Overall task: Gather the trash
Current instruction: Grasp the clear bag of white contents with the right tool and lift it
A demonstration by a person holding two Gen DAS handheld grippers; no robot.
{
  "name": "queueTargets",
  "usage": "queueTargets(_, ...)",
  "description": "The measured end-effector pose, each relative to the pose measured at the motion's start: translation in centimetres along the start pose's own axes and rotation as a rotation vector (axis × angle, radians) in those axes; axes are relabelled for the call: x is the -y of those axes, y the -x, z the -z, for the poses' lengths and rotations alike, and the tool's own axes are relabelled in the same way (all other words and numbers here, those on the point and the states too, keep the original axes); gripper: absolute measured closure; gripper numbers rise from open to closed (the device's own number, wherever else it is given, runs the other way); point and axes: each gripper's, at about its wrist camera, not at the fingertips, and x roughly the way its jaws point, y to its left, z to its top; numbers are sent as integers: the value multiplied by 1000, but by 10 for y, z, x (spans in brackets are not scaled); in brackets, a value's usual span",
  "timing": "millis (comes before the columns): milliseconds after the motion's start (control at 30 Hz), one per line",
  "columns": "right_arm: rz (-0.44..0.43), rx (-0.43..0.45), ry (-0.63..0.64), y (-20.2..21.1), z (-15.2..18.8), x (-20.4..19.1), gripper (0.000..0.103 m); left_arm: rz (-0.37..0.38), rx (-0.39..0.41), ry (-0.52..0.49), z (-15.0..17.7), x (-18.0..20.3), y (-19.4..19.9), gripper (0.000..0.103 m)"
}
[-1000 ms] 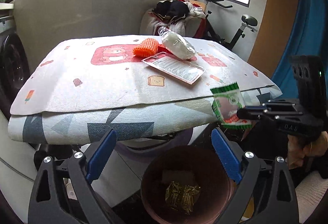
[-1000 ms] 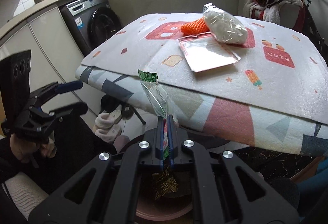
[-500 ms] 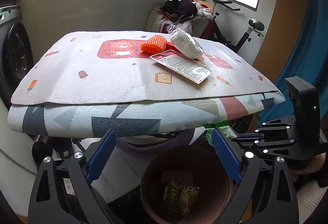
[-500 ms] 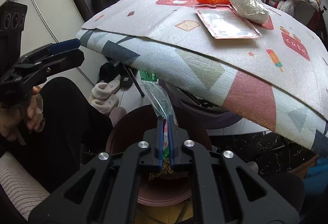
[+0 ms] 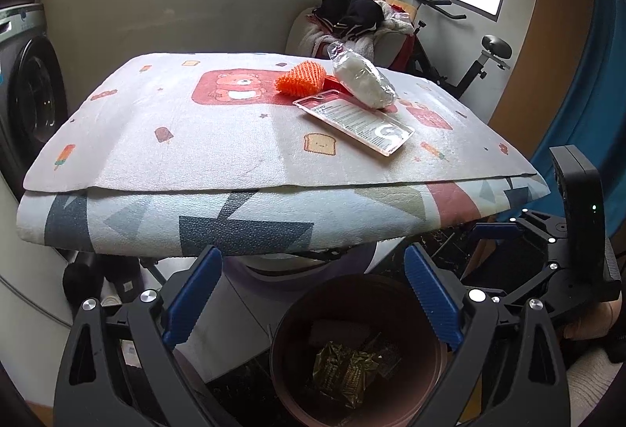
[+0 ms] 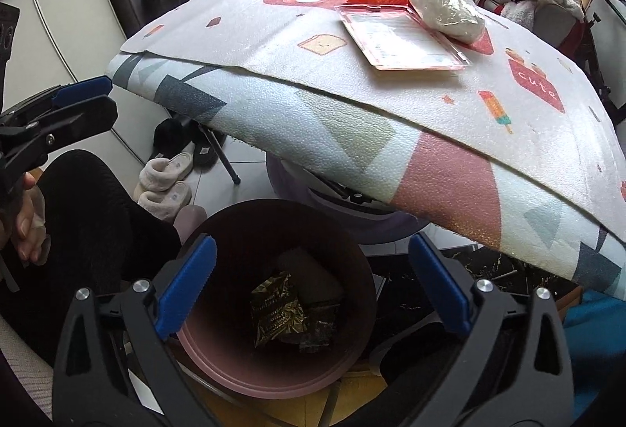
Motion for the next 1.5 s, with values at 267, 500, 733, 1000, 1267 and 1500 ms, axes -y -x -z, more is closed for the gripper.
queueTargets(267, 10, 6, -60, 0, -2, 12, 6, -1, -14, -5, 1, 1, -4, 11)
queueTargets(500, 2, 42, -124, 7, -6, 28, 6, -5, -22, 14, 0, -2, -8, 11)
queueTargets(733, -13, 92, -259, 17, -26, 71, 6, -5, -26, 68, -9, -13, -11, 11)
queueTargets(1000, 58, 202, -198, 24, -93, 114, 6, -1, -9, 132, -35, -32, -17, 11)
queueTargets(1267, 65, 242, -62, -12, -178, 131, 6, -19, 29, 147, -75, -51, -32, 11)
queueTargets(1500, 95, 186, -40, -67, -230, 135, 6, -17, 17, 118, -103, -59, -58, 11)
